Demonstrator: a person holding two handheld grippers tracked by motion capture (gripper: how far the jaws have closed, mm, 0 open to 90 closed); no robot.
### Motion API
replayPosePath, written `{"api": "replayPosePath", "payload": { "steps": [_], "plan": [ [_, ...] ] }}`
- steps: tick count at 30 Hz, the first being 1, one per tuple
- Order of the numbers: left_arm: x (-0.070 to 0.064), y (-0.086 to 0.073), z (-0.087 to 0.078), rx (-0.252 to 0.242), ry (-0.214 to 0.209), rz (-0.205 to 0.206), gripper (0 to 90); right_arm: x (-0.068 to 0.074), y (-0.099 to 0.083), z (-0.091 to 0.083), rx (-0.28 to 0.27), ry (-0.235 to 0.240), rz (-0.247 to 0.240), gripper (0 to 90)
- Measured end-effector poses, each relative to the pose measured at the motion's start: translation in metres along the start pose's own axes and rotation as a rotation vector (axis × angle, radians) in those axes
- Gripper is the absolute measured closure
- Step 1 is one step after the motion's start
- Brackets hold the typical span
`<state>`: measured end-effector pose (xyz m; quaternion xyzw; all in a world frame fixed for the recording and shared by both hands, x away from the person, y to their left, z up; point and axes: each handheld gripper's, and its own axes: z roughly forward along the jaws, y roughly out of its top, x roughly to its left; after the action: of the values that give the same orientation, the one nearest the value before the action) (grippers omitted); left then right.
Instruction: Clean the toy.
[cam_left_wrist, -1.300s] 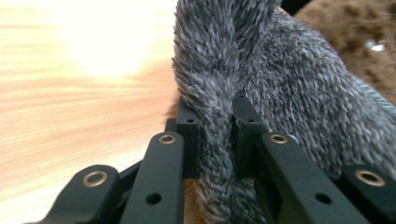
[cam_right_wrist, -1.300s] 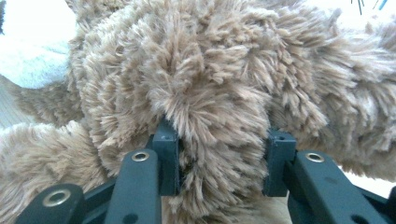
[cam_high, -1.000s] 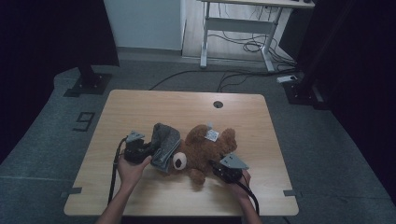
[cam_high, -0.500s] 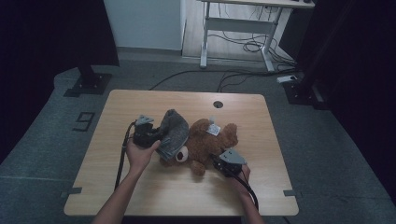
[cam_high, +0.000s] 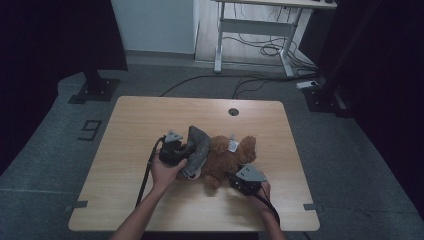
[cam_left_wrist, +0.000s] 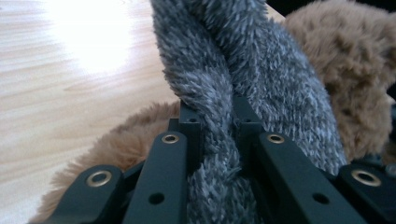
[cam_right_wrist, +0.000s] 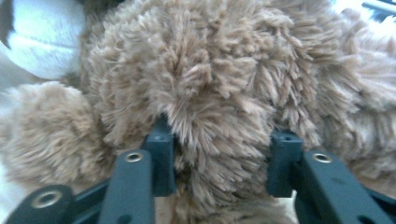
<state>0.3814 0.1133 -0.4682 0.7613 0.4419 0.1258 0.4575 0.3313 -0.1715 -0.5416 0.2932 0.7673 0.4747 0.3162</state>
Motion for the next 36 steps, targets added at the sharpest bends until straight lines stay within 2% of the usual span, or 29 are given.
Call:
{"api": "replayPosePath", "payload": {
  "steps": [2, 4, 6, 7, 8, 9, 13, 15, 17, 23, 25, 26, 27, 28, 31, 33, 34, 35, 36],
  "plan": [
    [-0.002, -0.006, -0.004, -0.012, -0.011, 0.0, 79.0, -0.001, -0.001, -0.004, 0.001, 0.022, 0.015, 42.4],
    [-0.003, -0.013, -0.009, -0.03, -0.019, 0.003, 79.0, -0.003, -0.002, -0.01, 0.002, 0.054, 0.052, 35.8],
    [-0.004, -0.018, -0.012, -0.045, -0.025, 0.003, 79.0, -0.008, -0.003, -0.017, -0.015, 0.096, 0.108, 31.7],
    [-0.004, -0.02, -0.013, -0.049, -0.03, 0.0, 79.1, -0.015, -0.004, -0.026, -0.037, 0.119, 0.167, 27.3],
    [-0.005, -0.024, -0.014, -0.056, -0.035, 0.0, 79.1, -0.015, -0.004, -0.026, -0.037, 0.119, 0.167, 27.3],
    [-0.006, -0.026, -0.015, -0.06, -0.036, 0.003, 79.1, -0.021, -0.004, -0.032, -0.047, 0.129, 0.201, 24.9],
    [-0.011, -0.036, -0.021, -0.072, -0.057, 0.018, 79.2, -0.035, 0.0, -0.047, -0.064, 0.112, 0.262, 16.1],
    [-0.013, -0.042, -0.025, -0.077, -0.067, 0.024, 79.2, -0.039, 0.004, -0.05, -0.058, 0.093, 0.287, 12.9],
    [-0.015, -0.046, -0.028, -0.081, -0.073, 0.032, 79.2, -0.041, 0.007, -0.049, -0.054, 0.101, 0.302, 11.6],
    [-0.016, -0.055, -0.033, -0.089, -0.087, 0.026, 79.2, -0.032, 0.01, -0.027, 0.022, 0.169, 0.293, 10.3],
    [-0.015, -0.056, -0.035, -0.087, -0.093, 0.018, 79.1, -0.029, 0.008, -0.022, 0.018, 0.182, 0.298, 16.0],
    [-0.014, -0.056, -0.035, -0.085, -0.096, 0.015, 79.0, -0.027, 0.005, -0.021, -0.008, 0.18, 0.31, 24.8],
    [-0.014, -0.056, -0.036, -0.086, -0.099, 0.007, 79.0, -0.027, 0.005, -0.021, -0.008, 0.18, 0.31, 24.8],
    [-0.014, -0.055, -0.038, -0.084, -0.104, 0.006, 78.9, -0.025, 0.002, -0.022, -0.02, 0.177, 0.304, 30.6],
    [-0.015, -0.05, -0.043, -0.085, -0.115, 0.001, 78.3, -0.016, -0.004, -0.022, -0.03, 0.126, 0.247, 50.2],
    [-0.017, -0.044, -0.047, -0.087, -0.113, 0.005, 78.0, -0.011, -0.007, -0.02, -0.004, 0.066, 0.172, 64.1],
    [-0.018, -0.041, -0.049, -0.078, -0.113, 0.008, 77.8, -0.007, -0.008, -0.017, 0.023, 0.032, 0.118, 64.6],
    [-0.018, -0.039, -0.048, -0.069, -0.109, 0.015, 77.6, -0.003, -0.01, -0.015, 0.028, 0.024, 0.089, 63.4],
    [-0.019, -0.038, -0.046, -0.046, -0.097, 0.031, 77.5, -0.001, -0.01, -0.013, 0.026, 0.037, 0.087, 58.6]
  ]
}}
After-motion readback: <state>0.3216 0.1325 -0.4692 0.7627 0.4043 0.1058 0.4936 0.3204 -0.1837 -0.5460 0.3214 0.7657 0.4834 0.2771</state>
